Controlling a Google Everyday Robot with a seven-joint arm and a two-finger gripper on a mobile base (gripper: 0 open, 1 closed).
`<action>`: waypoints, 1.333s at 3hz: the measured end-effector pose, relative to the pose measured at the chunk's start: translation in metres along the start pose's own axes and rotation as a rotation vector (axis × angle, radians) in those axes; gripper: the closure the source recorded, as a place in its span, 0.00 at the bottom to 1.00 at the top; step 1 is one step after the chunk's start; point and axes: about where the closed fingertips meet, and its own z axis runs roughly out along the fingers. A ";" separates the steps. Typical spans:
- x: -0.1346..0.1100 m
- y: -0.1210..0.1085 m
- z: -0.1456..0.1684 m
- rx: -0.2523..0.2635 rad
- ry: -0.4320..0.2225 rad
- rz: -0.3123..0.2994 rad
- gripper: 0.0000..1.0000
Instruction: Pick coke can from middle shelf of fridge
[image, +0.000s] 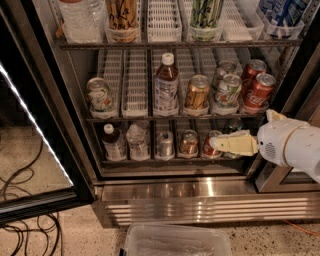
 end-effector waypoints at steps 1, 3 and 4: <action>0.000 0.000 0.000 0.000 0.000 0.000 0.00; -0.021 -0.027 0.017 0.064 -0.100 0.008 0.27; -0.025 -0.048 0.018 0.128 -0.163 0.032 0.28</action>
Offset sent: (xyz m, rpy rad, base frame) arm 0.0365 -0.0184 0.0065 0.0436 -0.1126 -0.0774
